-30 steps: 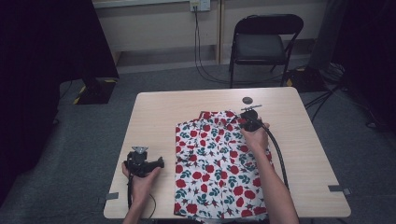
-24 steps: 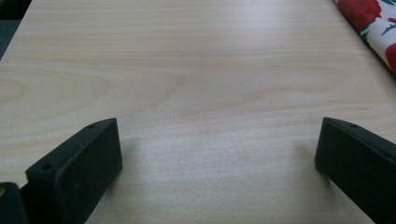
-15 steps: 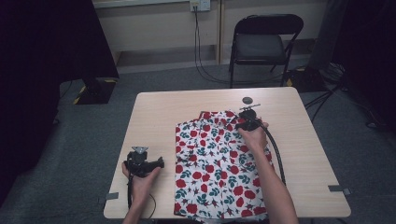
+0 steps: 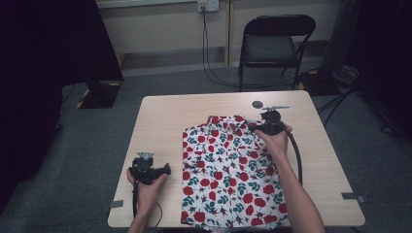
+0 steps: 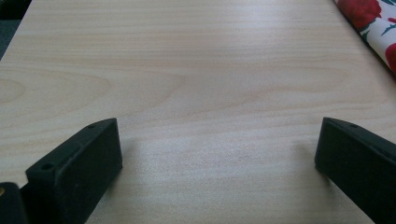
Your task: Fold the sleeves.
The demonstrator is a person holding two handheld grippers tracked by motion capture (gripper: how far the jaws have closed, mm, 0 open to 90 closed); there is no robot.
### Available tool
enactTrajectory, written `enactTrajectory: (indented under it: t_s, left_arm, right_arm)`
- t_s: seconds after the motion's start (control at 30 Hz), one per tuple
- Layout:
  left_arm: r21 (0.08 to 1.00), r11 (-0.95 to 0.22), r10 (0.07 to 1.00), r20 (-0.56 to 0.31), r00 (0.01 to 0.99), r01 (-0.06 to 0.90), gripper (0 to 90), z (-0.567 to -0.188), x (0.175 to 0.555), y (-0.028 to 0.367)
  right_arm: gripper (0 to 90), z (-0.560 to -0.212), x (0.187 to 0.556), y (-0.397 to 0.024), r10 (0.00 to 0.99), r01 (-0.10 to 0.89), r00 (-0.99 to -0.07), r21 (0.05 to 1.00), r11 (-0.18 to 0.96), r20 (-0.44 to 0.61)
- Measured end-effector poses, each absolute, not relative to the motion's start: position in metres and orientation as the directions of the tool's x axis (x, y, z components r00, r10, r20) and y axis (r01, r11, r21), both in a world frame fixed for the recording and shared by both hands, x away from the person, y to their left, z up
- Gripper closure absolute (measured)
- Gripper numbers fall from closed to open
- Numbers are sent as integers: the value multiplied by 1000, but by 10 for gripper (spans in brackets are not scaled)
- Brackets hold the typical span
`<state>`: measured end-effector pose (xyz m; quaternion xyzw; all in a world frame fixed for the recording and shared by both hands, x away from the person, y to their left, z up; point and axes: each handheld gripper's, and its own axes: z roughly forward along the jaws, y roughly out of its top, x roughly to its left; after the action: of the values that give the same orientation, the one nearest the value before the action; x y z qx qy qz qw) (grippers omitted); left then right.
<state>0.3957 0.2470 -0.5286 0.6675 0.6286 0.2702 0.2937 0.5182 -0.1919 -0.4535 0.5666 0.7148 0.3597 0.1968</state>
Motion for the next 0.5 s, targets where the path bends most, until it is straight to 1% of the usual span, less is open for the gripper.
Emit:
enactTrajectory:
  t_s: [0.03,0.1,0.2,0.3,0.4,0.5]
  left_arm:
    - [732,-37,998,-9,64,680,1,-529,396,247]
    - [732,-37,998,-9,64,680,1,-529,396,247]
    - [732,-37,998,-9,64,681,1,-529,396,247]
    - [732,-37,998,-9,64,681,1,-529,396,247]
    - [732,-37,998,-9,64,680,1,-529,396,247]
    - [732,-37,998,-9,64,680,0,-529,396,247]
  right_arm:
    - [263,-452,514,-198,950,666,-279,741,86,141]
    - [330,-451,506,-209,952,661,-273,746,82,138]
    - [501,-454,494,-224,950,654,-276,753,77,143]
    - [633,-460,481,-236,953,647,-270,759,73,138]
    - [712,-468,470,-243,959,649,-263,755,93,108]
    - [747,-475,460,-247,962,650,-260,751,114,79]
